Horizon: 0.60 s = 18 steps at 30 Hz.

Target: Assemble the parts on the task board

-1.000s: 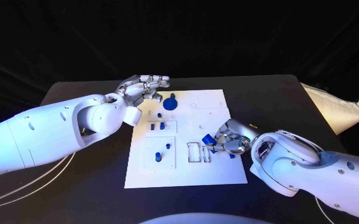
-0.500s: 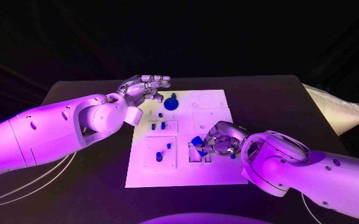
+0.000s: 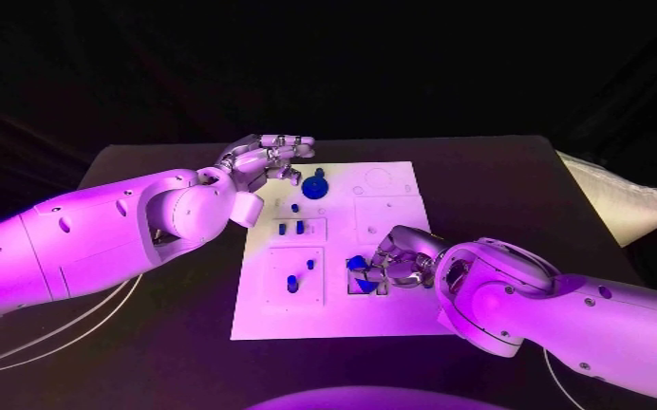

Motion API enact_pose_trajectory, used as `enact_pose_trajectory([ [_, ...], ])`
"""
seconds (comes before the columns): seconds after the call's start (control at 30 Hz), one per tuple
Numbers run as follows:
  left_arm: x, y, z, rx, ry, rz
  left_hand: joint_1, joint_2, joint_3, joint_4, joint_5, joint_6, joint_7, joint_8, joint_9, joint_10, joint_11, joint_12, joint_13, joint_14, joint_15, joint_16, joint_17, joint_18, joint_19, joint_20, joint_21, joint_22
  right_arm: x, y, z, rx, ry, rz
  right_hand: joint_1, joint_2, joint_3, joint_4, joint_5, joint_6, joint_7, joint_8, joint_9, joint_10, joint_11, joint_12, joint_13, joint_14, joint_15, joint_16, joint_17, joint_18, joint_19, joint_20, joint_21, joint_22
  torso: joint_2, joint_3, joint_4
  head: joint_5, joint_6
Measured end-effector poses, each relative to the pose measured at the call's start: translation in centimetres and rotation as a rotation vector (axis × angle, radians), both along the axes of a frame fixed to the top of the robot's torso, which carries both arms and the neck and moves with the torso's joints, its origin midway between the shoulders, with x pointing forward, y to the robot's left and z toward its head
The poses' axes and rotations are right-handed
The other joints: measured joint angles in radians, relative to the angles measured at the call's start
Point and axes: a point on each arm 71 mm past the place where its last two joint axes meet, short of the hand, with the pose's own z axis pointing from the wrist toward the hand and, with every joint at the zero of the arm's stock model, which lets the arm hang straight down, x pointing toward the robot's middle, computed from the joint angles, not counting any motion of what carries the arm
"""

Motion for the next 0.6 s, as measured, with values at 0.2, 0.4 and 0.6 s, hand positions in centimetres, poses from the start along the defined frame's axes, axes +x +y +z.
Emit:
enact_pose_trajectory([
  [0.2,0.01,0.01,0.0,0.0,0.0,0.0,0.0,0.0,0.0,0.0,0.0,0.0,0.0,0.0,0.0,0.0,0.0,0.0,0.0,0.0,0.0,0.0,0.0,0.0,0.0,0.0,0.0,0.0,0.02,0.15,-0.09,-0.008,0.007,-0.002,-0.039,0.008,-0.026,-0.001,-0.057,0.016,-0.016,0.0,0.015,0.004,-0.004,-0.015,-0.004,0.0,0.0,0.0,0.0,0.0,0.0,0.0,0.0,0.0,0.0,0.0002,-0.0001,0.001,-0.001],
  [0.4,0.0,0.01,-0.01,0.0,0.0,0.0,0.0,0.0,0.0,0.0,0.0,0.0,0.0,0.0,0.0,0.0,0.0,0.0,0.0,0.0,0.0,0.0,-0.001,0.0,0.0,0.0,0.0,0.0,0.3,-0.07,-0.19,-0.025,-0.006,-0.011,-0.128,0.004,-0.094,0.0,-0.294,0.021,-0.018,-0.006,0.035,-0.002,-0.002,-0.05,-0.022,0.0,0.0,-0.01,0.0,0.0,0.0,0.0,-0.006,0.0,0.0,0.0001,-0.0001,0.0,-0.001],
  [0.6,0.0,0.04,-0.01,0.0,0.0,0.0,0.0,0.0,0.0,0.0,0.0,0.0,0.0,0.0,0.0,0.0,0.0,0.0,0.0,0.0,0.0,0.0,-0.001,0.0,0.0,0.0,0.0,0.0,0.48,-0.22,-0.17,-0.044,-0.029,-0.01,-0.155,-0.008,-0.121,0.0,-0.368,0.018,-0.014,-0.011,0.046,-0.015,0.004,-0.091,-0.048,0.0,0.0,-0.021,0.0,0.0,0.0,0.0,-0.012,0.0,0.0,0.0001,-0.0002,0.0,-0.003],
])
